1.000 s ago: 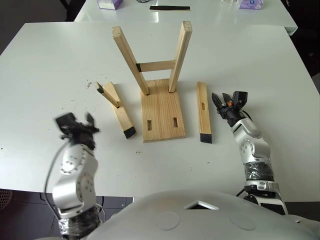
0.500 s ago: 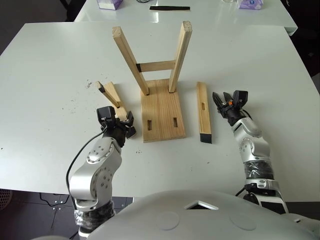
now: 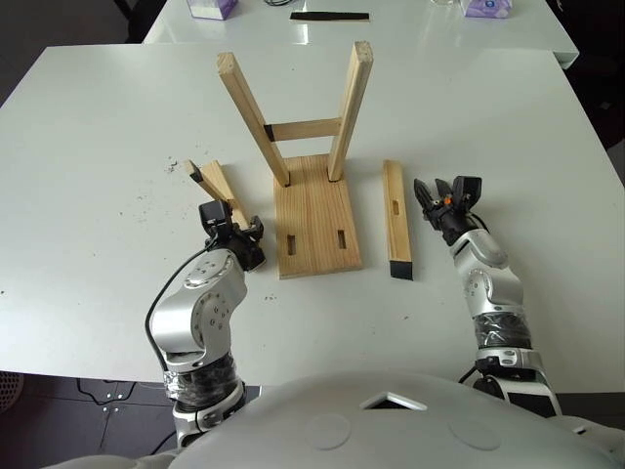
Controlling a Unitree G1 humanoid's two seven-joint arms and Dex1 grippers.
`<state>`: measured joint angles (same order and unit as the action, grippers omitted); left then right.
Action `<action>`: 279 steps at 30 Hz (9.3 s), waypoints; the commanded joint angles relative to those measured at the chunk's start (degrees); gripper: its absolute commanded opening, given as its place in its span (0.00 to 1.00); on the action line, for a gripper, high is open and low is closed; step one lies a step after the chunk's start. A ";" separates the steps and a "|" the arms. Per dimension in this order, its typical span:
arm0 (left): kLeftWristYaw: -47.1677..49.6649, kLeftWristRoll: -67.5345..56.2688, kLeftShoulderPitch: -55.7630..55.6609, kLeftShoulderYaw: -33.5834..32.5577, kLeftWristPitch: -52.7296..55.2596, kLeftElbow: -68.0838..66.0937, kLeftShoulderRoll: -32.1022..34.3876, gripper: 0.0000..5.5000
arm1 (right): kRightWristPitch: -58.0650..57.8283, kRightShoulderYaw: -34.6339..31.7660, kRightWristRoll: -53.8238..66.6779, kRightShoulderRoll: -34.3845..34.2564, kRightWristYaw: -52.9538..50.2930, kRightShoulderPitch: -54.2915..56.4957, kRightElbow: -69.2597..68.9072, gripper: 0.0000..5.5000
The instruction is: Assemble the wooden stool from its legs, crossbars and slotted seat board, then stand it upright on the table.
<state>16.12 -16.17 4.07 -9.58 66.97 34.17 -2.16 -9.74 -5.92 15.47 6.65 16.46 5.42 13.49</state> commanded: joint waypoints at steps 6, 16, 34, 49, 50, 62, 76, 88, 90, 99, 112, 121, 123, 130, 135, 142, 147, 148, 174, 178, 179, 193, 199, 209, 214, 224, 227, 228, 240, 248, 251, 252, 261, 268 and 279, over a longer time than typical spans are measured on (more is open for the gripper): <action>-0.92 1.55 0.74 -3.24 7.11 -1.57 -2.25 0.41 | -0.81 0.72 -1.12 -1.81 -1.57 -3.51 2.58 0.49; -3.96 0.90 -2.82 -9.31 8.00 -0.97 -4.18 0.37 | 2.49 -2.20 -0.12 -4.40 -5.78 -4.15 1.85 0.49; -5.96 -10.43 -27.81 -25.67 -35.62 -11.52 1.12 0.37 | 14.48 2.21 -26.30 9.76 -22.34 16.18 3.00 0.49; -39.28 -44.38 -20.17 -15.12 -33.60 1.14 10.31 0.37 | -21.88 -7.84 41.34 0.77 2.90 28.95 -26.11 0.49; -40.26 -44.66 -19.88 -14.80 -33.47 0.91 11.05 0.37 | -23.03 -7.24 42.83 1.60 4.94 28.90 -26.72 0.49; -57.26 -47.77 -15.31 -10.58 -27.84 -0.57 30.74 0.37 | -40.65 -3.83 58.18 17.09 22.72 31.33 -30.42 0.67; -71.40 -46.79 -20.14 -5.78 -28.27 -6.87 39.94 0.37 | -45.17 0.16 54.37 25.05 35.59 36.97 -26.06 0.67; -72.61 -46.91 -19.81 -2.93 -28.93 -6.45 39.27 0.37 | -44.82 1.81 53.01 21.95 36.98 37.99 -26.02 0.63; -72.50 -46.96 -19.53 -2.85 -29.06 -6.25 39.27 0.37 | -44.90 1.93 53.03 21.60 37.04 38.14 -26.26 0.58; -72.72 -46.49 -18.97 -1.35 -29.52 -5.64 39.28 0.37 | -45.63 2.72 52.60 21.06 37.26 38.67 -26.67 0.38; -75.55 -43.52 -18.81 -1.59 -30.07 -7.18 41.91 0.37 | -42.19 6.22 44.20 26.94 44.66 35.51 -29.17 0.37; -74.49 -39.76 -19.79 -0.03 -31.18 -9.33 40.74 0.37 | -40.52 6.84 42.61 27.39 46.93 34.52 -29.39 0.37; -74.77 -40.00 -20.17 0.47 -30.28 -9.94 40.94 0.37 | -40.51 6.37 43.05 27.08 46.71 34.37 -29.40 0.37; -73.59 -35.59 -19.38 1.05 -32.00 -11.71 41.12 0.55 | -39.47 4.59 42.30 27.07 45.68 33.24 -28.55 0.37; -74.01 -31.05 -16.77 1.38 -34.44 -13.77 41.67 0.55 | -38.81 1.89 41.23 27.54 43.77 29.91 -28.63 0.37; -67.76 -23.15 -9.36 -3.59 -39.62 -26.52 39.20 0.55 | -34.61 1.74 35.57 28.03 42.71 26.73 -27.30 0.37; -52.76 -26.99 -6.61 -11.86 -40.74 -26.72 28.60 0.55 | -29.26 5.45 28.26 30.46 46.16 22.30 -27.91 0.37; -49.24 -28.17 -6.30 -13.50 -41.13 -26.10 25.94 0.55 | -27.42 7.06 25.95 31.19 47.50 21.22 -27.87 0.37; -29.78 -33.45 -2.51 -17.61 -50.26 -21.84 6.99 0.55 | -19.91 15.94 15.35 35.16 64.33 23.40 -19.07 0.37; -29.96 -33.07 -1.47 -16.93 -51.20 -21.75 6.24 0.55 | -19.96 15.77 14.91 34.98 65.60 25.51 -16.81 0.37; -29.97 -32.92 -1.38 -16.75 -51.40 -21.78 6.05 0.55 | -19.91 15.72 14.76 34.95 65.90 25.96 -16.25 0.37; -30.18 -32.22 -1.09 -14.72 -53.81 -22.47 5.21 0.55 | -14.30 19.82 8.34 32.99 66.74 28.14 -11.38 0.37; -30.87 -30.93 -0.76 -12.98 -54.88 -22.60 4.80 0.55 | -9.38 25.11 2.20 32.51 64.19 23.94 -12.57 0.37; -31.60 -27.70 0.07 -9.73 -57.43 -23.23 2.60 0.55 | -19.24 29.72 3.76 31.10 58.85 24.68 -17.50 0.37; -32.16 -26.18 2.29 -8.82 -58.98 -23.02 1.37 0.55 | -25.05 29.33 5.60 30.77 57.68 28.61 -17.88 0.37; -33.17 -25.22 0.26 -8.98 -59.75 -26.36 2.84 0.55 | -24.11 28.32 3.07 29.46 47.67 20.64 -19.10 0.37; -33.26 -25.67 -0.09 -10.24 -59.72 -26.98 4.13 0.55 | -27.30 21.39 9.48 26.68 43.39 20.54 -22.58 0.45; -33.27 -25.82 0.11 -10.66 -59.73 -27.00 4.39 0.55 | -28.86 19.12 11.50 26.03 42.13 20.36 -24.31 0.47; -31.42 -26.11 1.81 -17.63 -57.32 -29.11 10.87 0.55 | -38.21 16.62 7.31 27.13 20.86 -0.20 -43.16 0.70; -22.21 -21.30 2.46 -19.52 -59.70 -32.64 6.80 0.55 | -36.38 13.55 -0.10 14.00 1.13 -3.05 -41.09 0.70; -18.96 -20.79 4.16 -21.60 -62.06 -33.42 4.04 0.55 | -38.75 14.04 -1.39 9.10 -5.04 -5.42 -44.04 0.70; -17.80 -20.59 4.68 -21.68 -62.95 -32.72 2.77 0.55 | -39.89 14.31 -1.49 8.48 -5.84 -6.06 -44.59 0.70; -16.69 -19.44 7.22 -20.79 -65.26 -31.34 -0.26 0.55 | -43.45 17.83 -5.15 8.09 -8.55 -7.22 -42.67 0.70; -16.43 -19.24 6.38 -20.97 -65.17 -32.01 0.31 0.55 | -43.25 18.07 -7.34 8.03 -9.13 -9.15 -40.80 0.70; -16.49 -18.64 4.52 -20.98 -65.94 -33.58 0.42 0.55 | -46.21 18.42 -7.12 11.75 -6.23 -10.98 -39.77 0.70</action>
<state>-0.65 -34.96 8.50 -30.51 1.29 0.78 -1.90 -52.41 12.97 8.59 16.53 9.34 -3.60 -26.83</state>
